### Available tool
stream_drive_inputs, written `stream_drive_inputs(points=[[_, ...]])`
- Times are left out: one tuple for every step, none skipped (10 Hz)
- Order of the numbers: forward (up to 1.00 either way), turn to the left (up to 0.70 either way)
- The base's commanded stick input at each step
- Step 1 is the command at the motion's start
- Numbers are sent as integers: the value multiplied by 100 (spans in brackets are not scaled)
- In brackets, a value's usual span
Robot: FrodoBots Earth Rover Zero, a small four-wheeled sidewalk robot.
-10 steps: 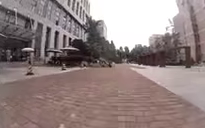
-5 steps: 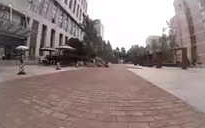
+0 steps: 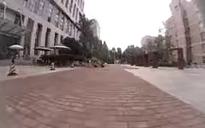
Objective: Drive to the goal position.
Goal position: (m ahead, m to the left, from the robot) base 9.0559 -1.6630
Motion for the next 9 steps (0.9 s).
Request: stream_drive_inputs(points=[[62, -16], [62, -16], [62, -16], [62, -16], [62, -16], [61, -10], [60, 0], [60, 0], [59, 0]])
